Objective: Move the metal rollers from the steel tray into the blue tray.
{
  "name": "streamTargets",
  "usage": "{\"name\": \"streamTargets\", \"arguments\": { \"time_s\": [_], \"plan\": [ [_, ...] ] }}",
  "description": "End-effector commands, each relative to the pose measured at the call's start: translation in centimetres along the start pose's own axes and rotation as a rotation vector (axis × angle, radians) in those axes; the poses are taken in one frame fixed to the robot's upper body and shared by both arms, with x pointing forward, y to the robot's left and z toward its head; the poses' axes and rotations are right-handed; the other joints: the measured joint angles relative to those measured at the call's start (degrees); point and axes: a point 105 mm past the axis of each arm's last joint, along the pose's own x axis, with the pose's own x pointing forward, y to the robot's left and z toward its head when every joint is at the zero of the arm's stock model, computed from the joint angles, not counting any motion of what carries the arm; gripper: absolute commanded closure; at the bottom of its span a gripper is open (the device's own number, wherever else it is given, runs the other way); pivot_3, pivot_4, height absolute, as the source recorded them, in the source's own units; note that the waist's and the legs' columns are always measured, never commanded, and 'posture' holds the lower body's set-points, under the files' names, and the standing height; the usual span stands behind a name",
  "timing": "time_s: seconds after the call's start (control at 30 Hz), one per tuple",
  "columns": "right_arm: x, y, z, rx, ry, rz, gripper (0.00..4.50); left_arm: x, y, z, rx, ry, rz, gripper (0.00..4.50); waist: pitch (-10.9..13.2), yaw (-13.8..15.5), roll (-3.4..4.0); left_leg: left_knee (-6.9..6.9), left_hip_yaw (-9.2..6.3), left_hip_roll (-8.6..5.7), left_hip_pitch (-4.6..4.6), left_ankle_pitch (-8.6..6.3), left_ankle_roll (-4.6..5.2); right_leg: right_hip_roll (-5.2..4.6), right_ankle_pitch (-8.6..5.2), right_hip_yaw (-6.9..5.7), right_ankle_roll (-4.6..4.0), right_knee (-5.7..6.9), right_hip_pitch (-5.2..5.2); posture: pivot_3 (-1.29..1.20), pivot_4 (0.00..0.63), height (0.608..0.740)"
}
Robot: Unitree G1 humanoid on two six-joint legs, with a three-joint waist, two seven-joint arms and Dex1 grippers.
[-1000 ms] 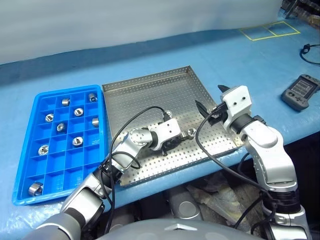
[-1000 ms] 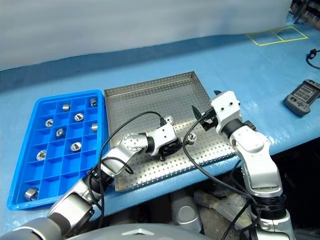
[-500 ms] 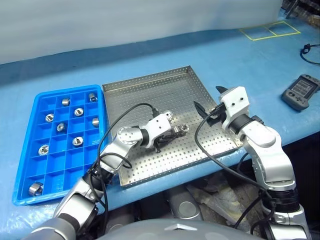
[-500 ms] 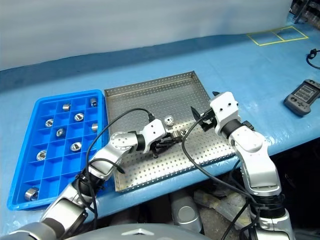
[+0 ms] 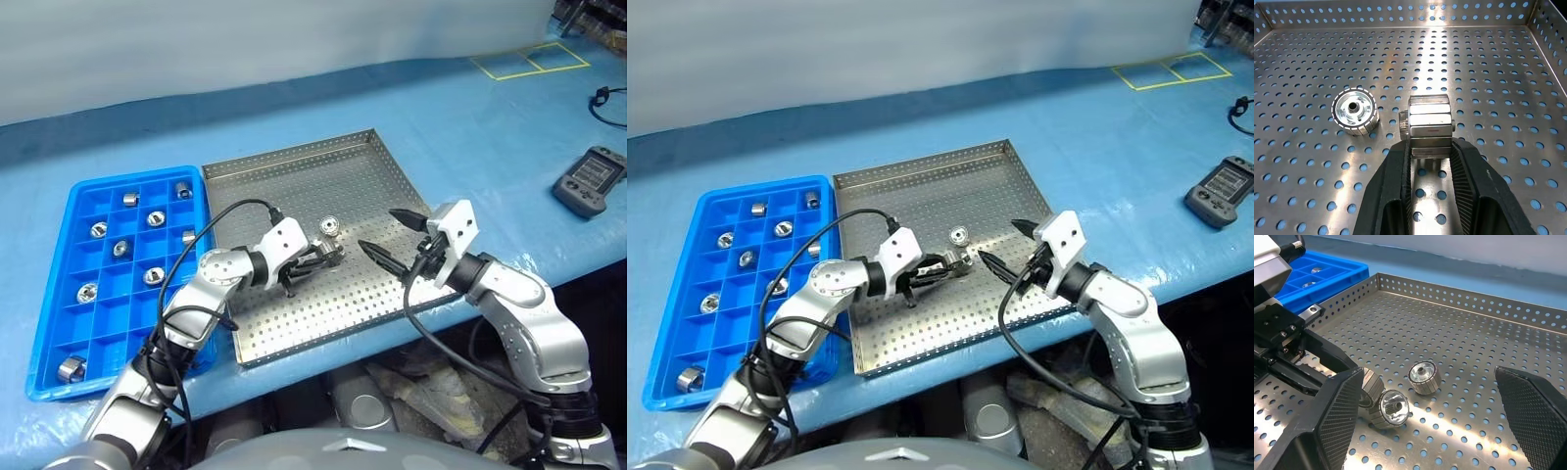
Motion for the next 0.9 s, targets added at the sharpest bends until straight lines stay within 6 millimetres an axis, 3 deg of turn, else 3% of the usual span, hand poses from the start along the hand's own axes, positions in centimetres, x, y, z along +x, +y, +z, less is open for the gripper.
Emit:
{"name": "streamTargets", "arguments": {
  "time_s": [0.03,0.2,0.3,0.4,0.9],
  "plan": [
    [0.0,0.2,0.8,-0.028,-0.022,0.007,0.0,0.1,-0.2,0.6,0.012,-0.02,0.01,3.3,0.0,0.03,0.0,0.0,0.0,0.0,0.0,0.0,0.0,0.0,0.0,0.0,0.0,0.0,0.0,-0.31,0.15,0.74],
    [0.1,0.3,0.7,-0.031,-0.02,0.01,0.0,1.1,-0.6,-0.1,-0.046,-0.005,0.0,3.3,0.0,0.33,0.0,0.0,0.02,-0.04,-0.01,-0.02,0.03,-0.03,0.02,0.05,0.03,-0.01,0.0,-0.31,0.15,0.74],
    [0.1,0.2,0.7,-0.037,-0.02,0.005,0.0,1.3,-0.1,-0.5,-0.049,0.012,0.036,2.71,0.0,0.37,0.0,0.0,0.03,-0.04,0.0,-0.02,0.03,-0.02,0.02,0.06,0.03,0.0,0.0,-0.31,0.15,0.74],
    [0.1,0.1,0.8,-0.042,-0.021,-0.004,0.0,1.4,0.6,-0.6,-0.057,0.022,0.079,1.77,0.0,0.43,0.0,0.0,0.05,-0.04,0.0,-0.02,0.03,-0.02,0.03,0.09,0.04,-0.01,0.0,-0.31,0.15,0.74],
    [0.3,0.0,0.6,-0.054,-0.015,-0.007,0.0,2.7,-0.3,0.2,-0.051,-0.02,0.061,1.77,0.0,1.25,0.0,0.01,0.08,-0.05,0.0,-0.03,0.05,-0.02,0.04,0.12,0.07,0.0,-0.01,-0.31,0.15,0.74]
  ]
}}
